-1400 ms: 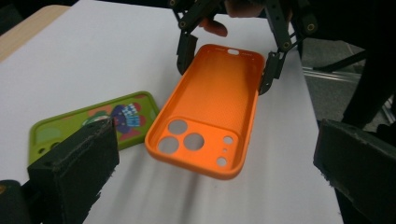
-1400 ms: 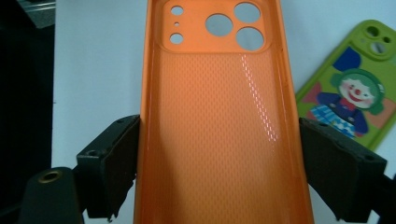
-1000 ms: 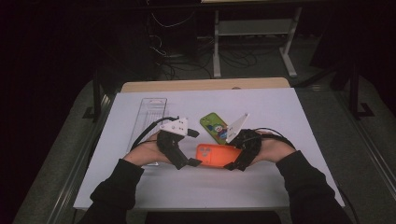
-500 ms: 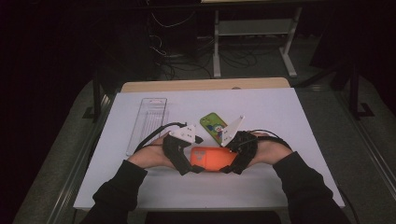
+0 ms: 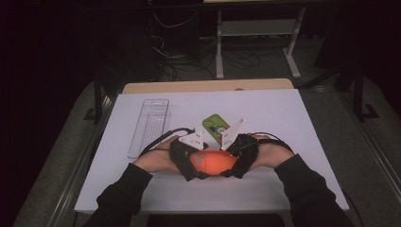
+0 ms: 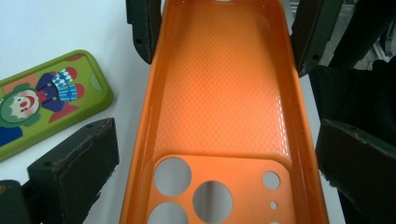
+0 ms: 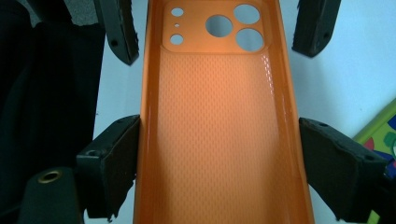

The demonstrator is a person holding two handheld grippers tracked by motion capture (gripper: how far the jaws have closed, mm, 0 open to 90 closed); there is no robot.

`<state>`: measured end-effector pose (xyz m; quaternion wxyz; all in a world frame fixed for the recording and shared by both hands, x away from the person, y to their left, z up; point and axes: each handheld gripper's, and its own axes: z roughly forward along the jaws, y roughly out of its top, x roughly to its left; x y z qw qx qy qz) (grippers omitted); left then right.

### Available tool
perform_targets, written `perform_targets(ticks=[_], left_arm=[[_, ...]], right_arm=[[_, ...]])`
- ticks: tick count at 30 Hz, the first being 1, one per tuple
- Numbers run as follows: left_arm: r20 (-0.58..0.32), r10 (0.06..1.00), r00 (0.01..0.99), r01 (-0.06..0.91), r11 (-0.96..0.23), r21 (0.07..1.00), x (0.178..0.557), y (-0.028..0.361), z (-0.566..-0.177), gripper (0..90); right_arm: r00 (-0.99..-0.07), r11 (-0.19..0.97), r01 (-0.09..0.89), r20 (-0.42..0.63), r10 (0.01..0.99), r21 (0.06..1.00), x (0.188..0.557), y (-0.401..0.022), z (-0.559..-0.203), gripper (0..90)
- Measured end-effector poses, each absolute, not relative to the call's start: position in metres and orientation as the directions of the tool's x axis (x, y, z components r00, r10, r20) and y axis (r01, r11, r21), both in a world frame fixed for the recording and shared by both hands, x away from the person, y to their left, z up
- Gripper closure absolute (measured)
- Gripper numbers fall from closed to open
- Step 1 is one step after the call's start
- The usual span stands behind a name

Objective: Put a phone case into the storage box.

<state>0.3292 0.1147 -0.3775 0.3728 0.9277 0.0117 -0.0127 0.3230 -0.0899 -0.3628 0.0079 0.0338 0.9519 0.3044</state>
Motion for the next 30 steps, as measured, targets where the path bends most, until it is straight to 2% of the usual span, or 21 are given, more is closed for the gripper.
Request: perform_targets(ticks=[15, 24, 30], left_arm=[[-0.048, 0.0, 0.999, 0.033, -0.736, 0.676, 0.3265, 0.107, -0.3833, 0.3], [-0.044, -0.007, 0.999, 0.025, -0.726, 0.688, 0.328, 0.109, -0.3829, 14.0], [-0.064, -0.009, 0.998, 0.037, -0.733, 0.679, 0.3279, 0.1088, -0.3825, 14.8]], right_arm=[[-0.999, 0.8, 0.018, -0.026, 0.042, 0.6, 0.3231, -0.0882, -0.3606, 15.1], [-0.998, 0.805, 0.016, -0.034, 0.045, 0.594, 0.3233, -0.0886, -0.3601, 15.1], [-0.999, 0.807, 0.016, -0.03, 0.041, 0.591, 0.3236, -0.0887, -0.3603, 15.1]])
